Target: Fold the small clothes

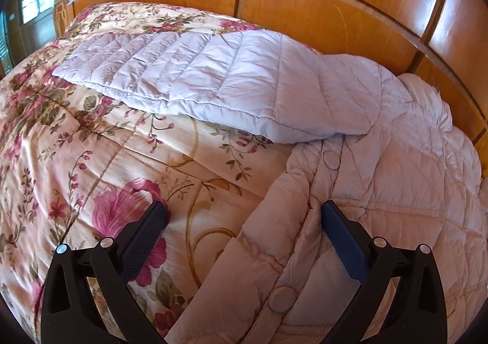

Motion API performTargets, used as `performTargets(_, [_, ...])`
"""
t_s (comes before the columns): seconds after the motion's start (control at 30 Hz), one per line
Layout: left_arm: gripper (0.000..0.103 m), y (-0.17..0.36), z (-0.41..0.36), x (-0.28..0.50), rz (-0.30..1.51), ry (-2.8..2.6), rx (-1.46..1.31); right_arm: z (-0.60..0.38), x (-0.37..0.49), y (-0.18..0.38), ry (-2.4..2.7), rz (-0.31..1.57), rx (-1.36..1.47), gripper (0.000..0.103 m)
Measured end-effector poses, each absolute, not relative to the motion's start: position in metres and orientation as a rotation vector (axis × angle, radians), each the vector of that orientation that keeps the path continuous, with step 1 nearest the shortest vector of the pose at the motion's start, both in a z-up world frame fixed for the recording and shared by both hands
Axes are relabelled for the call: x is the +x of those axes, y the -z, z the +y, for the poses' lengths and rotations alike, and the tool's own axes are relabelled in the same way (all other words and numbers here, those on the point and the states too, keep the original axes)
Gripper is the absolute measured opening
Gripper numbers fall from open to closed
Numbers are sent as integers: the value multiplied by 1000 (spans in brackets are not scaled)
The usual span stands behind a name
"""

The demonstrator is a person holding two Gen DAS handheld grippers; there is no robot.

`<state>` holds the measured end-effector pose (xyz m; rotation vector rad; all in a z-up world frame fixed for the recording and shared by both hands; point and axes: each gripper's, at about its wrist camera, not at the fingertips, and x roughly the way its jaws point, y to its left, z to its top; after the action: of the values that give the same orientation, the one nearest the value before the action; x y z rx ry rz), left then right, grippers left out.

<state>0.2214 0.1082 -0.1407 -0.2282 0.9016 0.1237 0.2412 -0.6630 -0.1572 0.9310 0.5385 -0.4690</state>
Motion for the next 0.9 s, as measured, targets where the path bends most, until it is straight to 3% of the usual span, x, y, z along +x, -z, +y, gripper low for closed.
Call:
performTargets(0.03, [100, 142, 107, 223, 910, -118, -225, -669, 245, 161, 475, 534, 953, 46])
performTargets(0.1, [100, 143, 107, 224, 917, -114, -226, -676, 249, 166, 472, 522, 983, 21])
performTargets(0.17, [100, 143, 107, 224, 915, -111, -230, -681, 253, 170, 448, 520, 1016, 5])
performTargets(0.37, [100, 144, 109, 224, 913, -107, -234, -678, 243, 142, 415, 444, 986, 3])
performTargets(0.63, [100, 142, 114, 220, 884, -86, -280, -633, 234, 58, 372, 332, 764, 3])
performTargets(0.9, [100, 141, 117, 216, 860, -73, -314, -509, 245, -22, 232, 274, 407, 3])
